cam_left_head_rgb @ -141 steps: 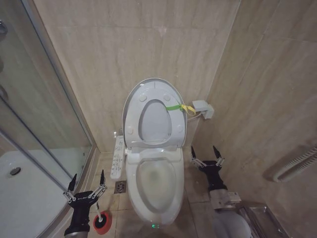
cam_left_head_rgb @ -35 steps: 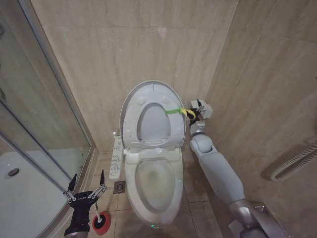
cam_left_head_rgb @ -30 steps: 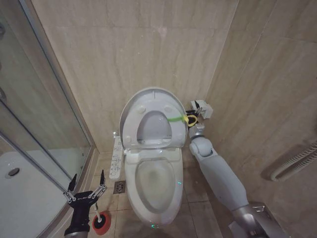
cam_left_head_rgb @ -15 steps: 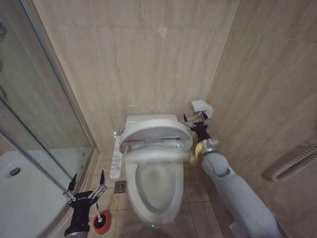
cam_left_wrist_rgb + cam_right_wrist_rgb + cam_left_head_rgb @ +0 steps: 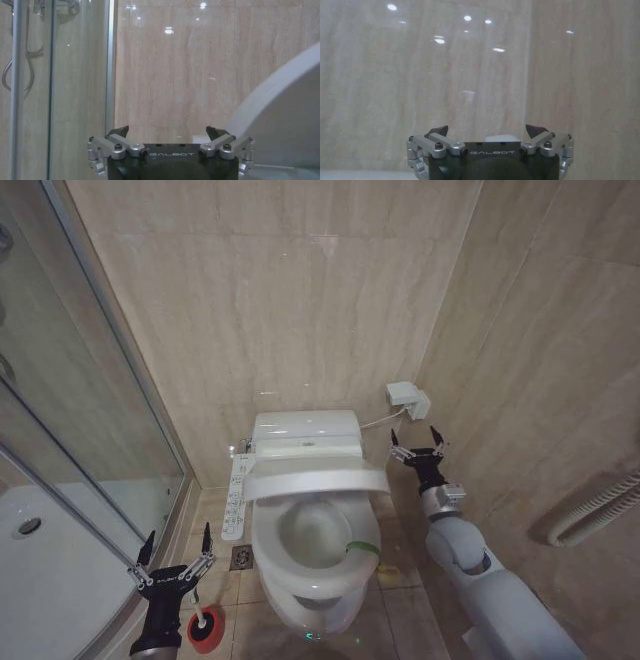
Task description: Open the toilet lid, clean the toilet bowl with a toilet brush, close the toilet lid, and flush.
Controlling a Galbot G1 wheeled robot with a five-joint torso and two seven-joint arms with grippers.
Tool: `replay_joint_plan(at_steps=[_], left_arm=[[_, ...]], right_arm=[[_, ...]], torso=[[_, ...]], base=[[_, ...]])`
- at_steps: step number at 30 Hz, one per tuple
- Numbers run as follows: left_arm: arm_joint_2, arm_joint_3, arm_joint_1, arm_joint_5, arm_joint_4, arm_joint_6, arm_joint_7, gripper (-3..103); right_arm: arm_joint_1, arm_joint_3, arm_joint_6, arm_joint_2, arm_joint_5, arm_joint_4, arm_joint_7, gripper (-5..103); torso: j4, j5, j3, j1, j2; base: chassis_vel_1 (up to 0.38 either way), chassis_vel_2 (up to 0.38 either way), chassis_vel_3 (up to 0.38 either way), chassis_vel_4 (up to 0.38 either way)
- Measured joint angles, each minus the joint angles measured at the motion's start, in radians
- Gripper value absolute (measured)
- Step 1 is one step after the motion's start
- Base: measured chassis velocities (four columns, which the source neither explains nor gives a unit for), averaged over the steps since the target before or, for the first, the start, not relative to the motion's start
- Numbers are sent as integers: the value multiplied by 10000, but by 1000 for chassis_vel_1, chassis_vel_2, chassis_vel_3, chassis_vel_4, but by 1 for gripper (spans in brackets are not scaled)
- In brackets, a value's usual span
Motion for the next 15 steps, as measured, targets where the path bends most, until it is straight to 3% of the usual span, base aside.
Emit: replay_joint_plan(at_steps=[5, 15], left_arm=[[0, 0, 0, 0, 0, 0, 0, 100], [0, 0, 0, 0, 0, 0, 0, 100]], right_arm=[[-138, 114, -321, 442, -141, 242, 483, 100], [-1034, 456, -320, 494, -398, 854, 436, 100]], torso=[[1, -1, 0, 0, 0], [-1, -1, 0, 0, -1]], base=[[0, 0, 0, 0], [0, 0, 0, 0]])
